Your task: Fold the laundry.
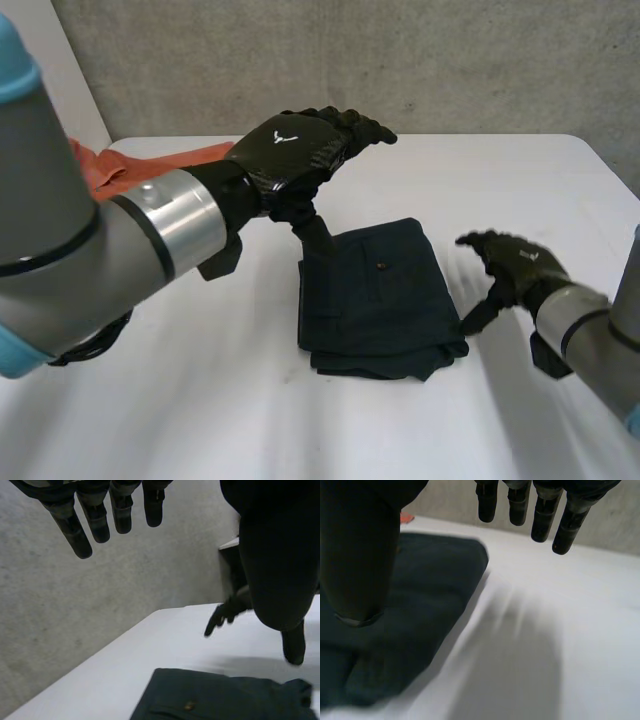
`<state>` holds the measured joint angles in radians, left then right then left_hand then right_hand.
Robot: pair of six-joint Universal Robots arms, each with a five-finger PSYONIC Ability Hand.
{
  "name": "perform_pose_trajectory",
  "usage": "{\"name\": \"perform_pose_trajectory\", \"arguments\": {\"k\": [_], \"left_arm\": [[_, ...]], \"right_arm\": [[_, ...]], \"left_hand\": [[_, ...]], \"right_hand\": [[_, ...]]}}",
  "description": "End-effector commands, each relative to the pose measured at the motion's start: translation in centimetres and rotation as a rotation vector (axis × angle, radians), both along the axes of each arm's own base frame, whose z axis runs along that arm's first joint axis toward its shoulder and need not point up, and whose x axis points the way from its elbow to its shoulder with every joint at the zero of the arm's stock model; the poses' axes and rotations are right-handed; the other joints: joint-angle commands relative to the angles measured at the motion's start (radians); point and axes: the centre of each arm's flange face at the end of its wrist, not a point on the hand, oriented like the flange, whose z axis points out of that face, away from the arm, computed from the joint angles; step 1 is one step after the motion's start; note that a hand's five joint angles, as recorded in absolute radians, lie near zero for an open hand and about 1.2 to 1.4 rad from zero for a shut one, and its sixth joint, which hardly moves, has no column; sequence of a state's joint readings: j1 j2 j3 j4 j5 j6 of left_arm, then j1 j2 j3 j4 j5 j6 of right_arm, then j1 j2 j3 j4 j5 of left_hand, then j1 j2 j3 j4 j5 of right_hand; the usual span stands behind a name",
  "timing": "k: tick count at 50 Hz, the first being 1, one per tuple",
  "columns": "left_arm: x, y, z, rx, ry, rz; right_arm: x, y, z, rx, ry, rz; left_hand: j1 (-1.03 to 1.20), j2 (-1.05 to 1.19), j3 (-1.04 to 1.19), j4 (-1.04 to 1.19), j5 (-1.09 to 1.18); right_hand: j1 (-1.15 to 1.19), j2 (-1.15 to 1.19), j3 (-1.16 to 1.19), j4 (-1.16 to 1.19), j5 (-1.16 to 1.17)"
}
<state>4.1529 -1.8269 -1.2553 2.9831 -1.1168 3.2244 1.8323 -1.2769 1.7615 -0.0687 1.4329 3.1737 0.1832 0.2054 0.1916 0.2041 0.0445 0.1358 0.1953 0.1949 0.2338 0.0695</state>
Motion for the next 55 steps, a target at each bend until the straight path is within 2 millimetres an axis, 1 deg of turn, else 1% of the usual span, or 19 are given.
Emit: {"name": "perform_pose_trajectory", "arguments": {"k": [1,4,8,14,18,24,26,27,30,31,34,38,41,43,44,45,52,53,55], "left_arm": [[0.4,0.3,0.2,0.037,-0.011,-0.009],[0.4,0.3,0.1,0.042,-0.012,-0.007],[0.4,0.3,-0.1,0.047,-0.015,-0.007],[0.4,0.4,-0.2,0.051,-0.016,-0.008],[0.3,0.5,-0.3,0.056,-0.018,-0.013],[0.2,0.7,-0.4,0.058,-0.021,-0.019],[0.2,0.7,-0.5,0.060,-0.021,-0.019],[0.2,0.7,-0.5,0.062,-0.021,-0.019],[0.2,0.7,-0.5,0.062,-0.021,-0.019],[0.2,0.7,-0.5,0.062,-0.021,-0.019],[0.2,0.7,-0.5,0.062,-0.021,-0.019],[0.2,0.7,-0.6,0.063,-0.022,-0.019],[0.2,0.6,-0.6,0.064,-0.023,-0.017],[0.2,0.6,-0.6,0.064,-0.023,-0.017],[0.2,0.6,-0.6,0.064,-0.023,-0.016],[0.2,0.6,-0.6,0.064,-0.023,-0.016],[0.2,0.6,-0.6,0.063,-0.022,-0.016],[0.2,0.6,-0.6,0.063,-0.022,-0.016],[0.2,0.5,-0.7,0.064,-0.023,-0.016]], "right_arm": [[0.7,0.4,-3.6,0.068,-0.030,0.008],[1.3,0.4,-4.8,0.092,-0.033,0.020],[2.0,0.5,-5.5,0.094,-0.032,0.041],[2.8,0.1,-5.9,0.069,-0.041,0.061],[3.3,-0.4,-6.1,0.045,-0.050,0.070],[4.2,-1.3,-5.9,0.003,-0.064,0.085],[4.3,-1.7,-6.0,0.000,-0.065,0.084],[4.6,-2.2,-6.3,-0.001,-0.065,0.084],[4.8,-2.7,-6.7,0.002,-0.062,0.083],[4.9,-3.1,-6.9,-0.001,-0.062,0.083],[5.2,-3.9,-7.0,-0.015,-0.065,0.083],[5.6,-5.8,-6.5,-0.057,-0.080,0.074],[6.0,-7.3,-5.3,-0.106,-0.095,0.073],[5.9,-8.8,-4.6,-0.136,-0.099,0.065],[5.7,-9.5,-4.4,-0.144,-0.101,0.058],[5.2,-10.9,-4.0,-0.156,-0.105,0.039],[3.3,-15.7,-3.5,-0.184,-0.105,-0.021],[2.8,-17.0,-3.2,-0.200,-0.108,-0.040],[2.4,-18.3,-2.8,-0.225,-0.112,-0.061]], "left_hand": [[0.004,-0.018,-0.005,-0.017,-0.032],[0.001,-0.021,-0.007,-0.020,-0.035],[0.001,-0.021,-0.007,-0.020,-0.035],[0.004,-0.018,-0.005,-0.017,-0.032],[0.004,-0.018,-0.005,-0.017,-0.032],[0.004,-0.018,-0.005,-0.017,-0.032],[0.004,-0.018,-0.005,-0.017,-0.032],[0.004,-0.018,-0.005,-0.017,-0.032],[0.007,-0.015,-0.002,-0.014,-0.029],[0.007,-0.015,-0.002,-0.014,-0.029],[0.004,-0.018,-0.005,-0.017,-0.032],[0.004,-0.018,-0.005,-0.017,-0.032],[0.004,-0.018,-0.005,-0.017,-0.032],[0.004,-0.018,-0.005,-0.017,-0.032],[0.004,-0.018,-0.005,-0.017,-0.032],[0.004,-0.018,-0.005,-0.017,-0.032],[0.004,-0.018,-0.005,-0.017,-0.032],[0.004,-0.018,-0.005,-0.017,-0.032],[0.004,-0.018,-0.005,-0.017,-0.032]], "right_hand": [[0.039,-0.021,-0.020,-0.059,-0.070],[0.039,-0.021,-0.020,-0.059,-0.070],[0.039,-0.021,-0.020,-0.059,-0.070],[0.154,0.095,0.095,0.057,0.046],[0.304,0.245,0.245,0.206,0.196],[0.738,0.679,0.679,0.640,0.630],[0.821,0.761,0.762,0.723,0.712],[0.943,0.884,0.884,0.845,0.835],[1.108,1.049,1.049,1.010,1.000],[1.237,1.177,1.178,1.139,1.128],[1.260,1.201,1.201,1.162,1.152],[1.260,1.201,1.201,1.162,1.152],[1.260,1.201,1.201,1.162,1.152],[1.260,1.201,1.201,1.162,1.152],[1.260,1.201,1.201,1.162,1.152],[1.260,1.201,1.201,1.162,1.152],[1.260,1.201,1.201,1.162,1.152],[1.260,1.201,1.201,1.162,1.152],[1.260,1.201,1.201,1.162,1.152]]}}
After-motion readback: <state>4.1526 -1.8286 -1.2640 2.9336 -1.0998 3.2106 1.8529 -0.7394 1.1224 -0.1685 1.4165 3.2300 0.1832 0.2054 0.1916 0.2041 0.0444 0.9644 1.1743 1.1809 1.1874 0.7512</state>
